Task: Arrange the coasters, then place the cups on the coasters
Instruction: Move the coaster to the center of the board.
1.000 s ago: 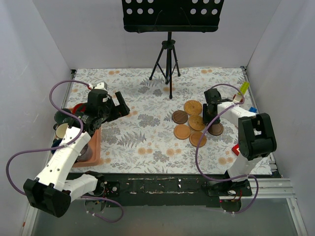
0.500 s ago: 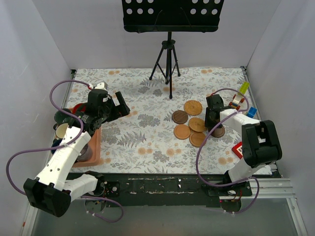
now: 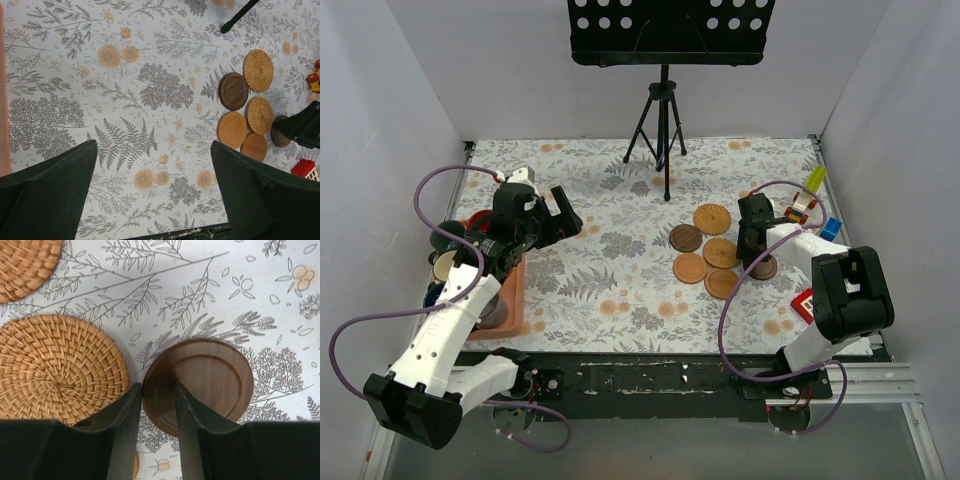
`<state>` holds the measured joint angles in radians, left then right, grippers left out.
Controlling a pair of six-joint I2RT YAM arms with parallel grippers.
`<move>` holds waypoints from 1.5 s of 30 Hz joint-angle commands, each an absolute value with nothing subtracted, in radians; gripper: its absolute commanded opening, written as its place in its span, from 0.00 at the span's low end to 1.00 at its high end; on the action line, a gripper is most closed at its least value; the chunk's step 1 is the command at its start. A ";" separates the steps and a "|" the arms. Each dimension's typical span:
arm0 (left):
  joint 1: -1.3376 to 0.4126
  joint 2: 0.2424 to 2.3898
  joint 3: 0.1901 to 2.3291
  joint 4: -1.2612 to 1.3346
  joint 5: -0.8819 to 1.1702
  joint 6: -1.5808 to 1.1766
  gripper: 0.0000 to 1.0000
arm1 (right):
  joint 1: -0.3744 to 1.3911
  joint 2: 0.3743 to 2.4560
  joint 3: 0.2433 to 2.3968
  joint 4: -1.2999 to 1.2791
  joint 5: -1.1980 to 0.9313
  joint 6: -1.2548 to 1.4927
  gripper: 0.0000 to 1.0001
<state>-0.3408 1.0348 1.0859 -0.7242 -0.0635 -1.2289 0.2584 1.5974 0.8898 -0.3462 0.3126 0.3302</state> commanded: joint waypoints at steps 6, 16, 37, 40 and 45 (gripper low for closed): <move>-0.347 0.993 1.066 -0.710 -0.061 -1.226 0.98 | 0.290 1.476 0.770 -0.495 0.327 0.449 0.38; -0.353 0.968 1.045 -0.709 -0.048 -1.230 0.98 | 0.340 1.330 0.658 -0.538 0.313 0.544 0.37; -0.393 0.920 1.008 -0.723 -0.020 -1.249 0.98 | 0.577 1.166 0.535 -0.649 0.336 0.744 0.36; -0.394 0.919 1.006 -0.723 -0.018 -1.252 0.98 | 0.586 1.158 0.538 -0.655 0.334 0.752 0.36; -0.394 0.914 1.006 -0.726 -0.020 -1.252 0.98 | 0.604 1.167 0.541 -0.646 0.310 0.752 0.36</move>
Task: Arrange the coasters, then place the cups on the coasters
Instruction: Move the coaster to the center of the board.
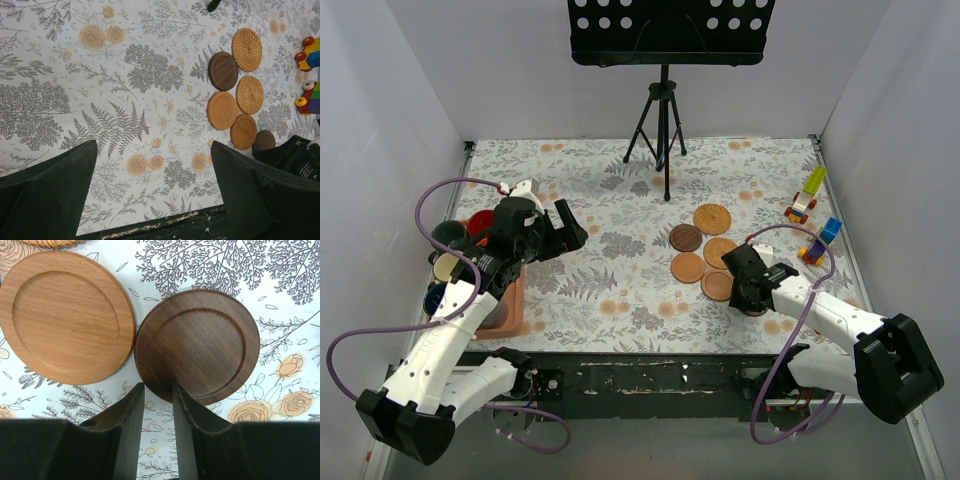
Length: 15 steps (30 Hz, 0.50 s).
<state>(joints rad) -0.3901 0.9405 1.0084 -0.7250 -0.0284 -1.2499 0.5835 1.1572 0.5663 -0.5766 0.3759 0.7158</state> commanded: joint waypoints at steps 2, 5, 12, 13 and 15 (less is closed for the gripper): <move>-0.396 0.914 1.008 -0.726 -0.020 -1.252 0.98 | 0.618 1.177 0.546 -0.640 0.296 0.752 0.36; -0.396 0.913 1.008 -0.727 -0.020 -1.252 0.98 | 0.640 1.198 0.548 -0.638 0.284 0.750 0.36; -0.396 0.911 1.008 -0.729 -0.023 -1.253 0.98 | 0.706 1.221 0.566 -0.650 0.272 0.768 0.35; -0.396 0.910 1.006 -0.730 -0.023 -1.253 0.98 | 0.713 1.221 0.568 -0.653 0.270 0.772 0.35; -0.396 0.911 1.006 -0.732 -0.023 -1.253 0.98 | 0.727 1.223 0.571 -0.660 0.265 0.779 0.35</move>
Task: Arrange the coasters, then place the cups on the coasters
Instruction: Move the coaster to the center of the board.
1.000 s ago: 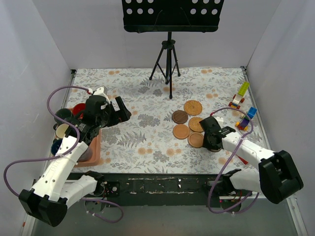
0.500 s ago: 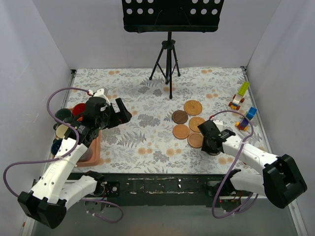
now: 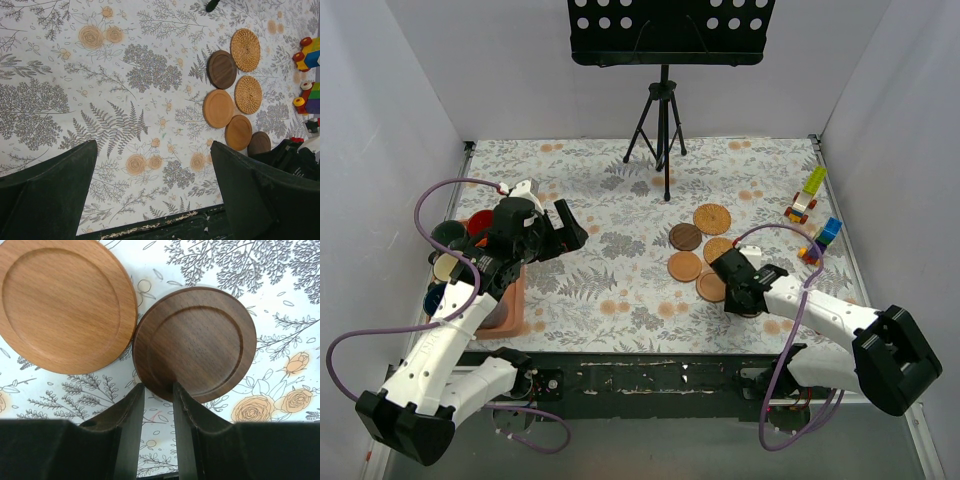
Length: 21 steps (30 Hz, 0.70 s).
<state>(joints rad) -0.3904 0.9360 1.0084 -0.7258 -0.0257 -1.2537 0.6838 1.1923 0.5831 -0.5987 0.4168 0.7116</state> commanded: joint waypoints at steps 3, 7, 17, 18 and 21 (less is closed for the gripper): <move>-0.396 0.911 1.009 -0.730 -0.023 -1.253 0.98 | 0.750 1.221 0.580 -0.670 0.262 0.787 0.35; -0.397 0.910 1.006 -0.729 -0.021 -1.253 0.98 | 0.772 1.215 0.594 -0.698 0.276 0.799 0.35; -0.396 0.911 1.008 -0.729 -0.023 -1.253 0.98 | 0.776 1.172 0.736 -0.810 0.394 0.750 0.41; -0.396 0.913 1.009 -0.730 -0.023 -1.253 0.98 | 0.776 1.172 0.736 -0.804 0.402 0.741 0.42; -0.396 0.910 1.009 -0.732 -0.025 -1.252 0.98 | 0.775 1.184 0.720 -0.753 0.385 0.709 0.47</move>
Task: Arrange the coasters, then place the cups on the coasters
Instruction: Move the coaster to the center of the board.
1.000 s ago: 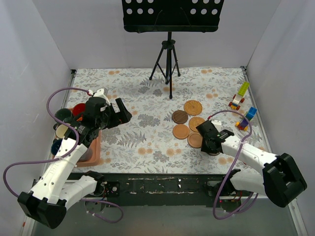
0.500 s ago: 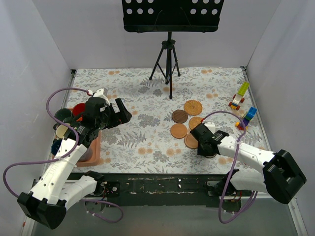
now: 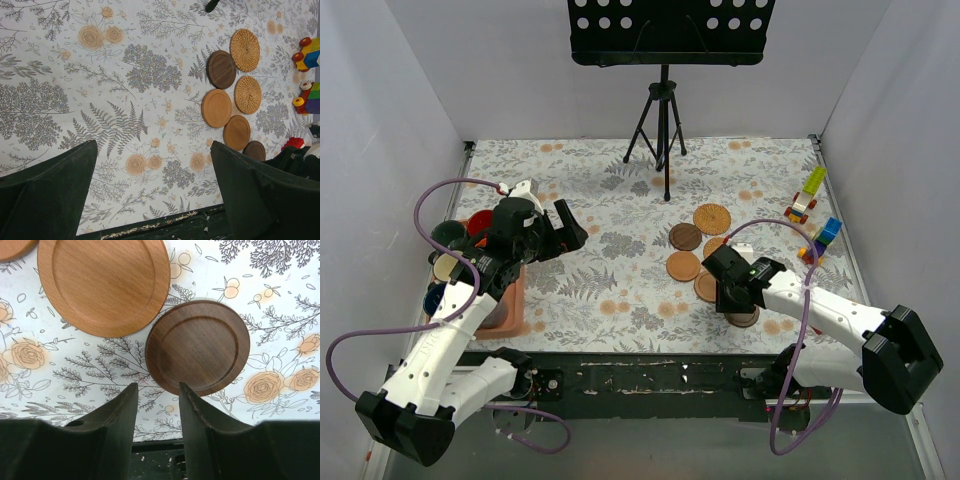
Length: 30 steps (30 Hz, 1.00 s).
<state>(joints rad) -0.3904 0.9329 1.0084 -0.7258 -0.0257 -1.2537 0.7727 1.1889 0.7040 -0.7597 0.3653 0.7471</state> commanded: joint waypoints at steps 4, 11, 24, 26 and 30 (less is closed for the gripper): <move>-0.396 0.908 1.011 -0.732 -0.026 -1.252 0.98 | 0.775 1.227 0.686 -0.687 0.350 0.673 0.49; -0.396 0.913 1.012 -0.736 -0.026 -1.252 0.98 | 0.776 1.266 0.683 -0.618 0.325 0.591 0.43; -0.396 0.922 1.014 -0.732 -0.029 -1.250 0.98 | 0.798 1.273 0.627 -0.583 0.247 0.591 0.37; -0.396 0.920 1.015 -0.732 -0.028 -1.250 0.98 | 0.807 1.276 0.635 -0.587 0.250 0.594 0.36; -0.396 0.922 1.014 -0.732 -0.029 -1.252 0.98 | 0.822 1.269 0.669 -0.620 0.267 0.584 0.36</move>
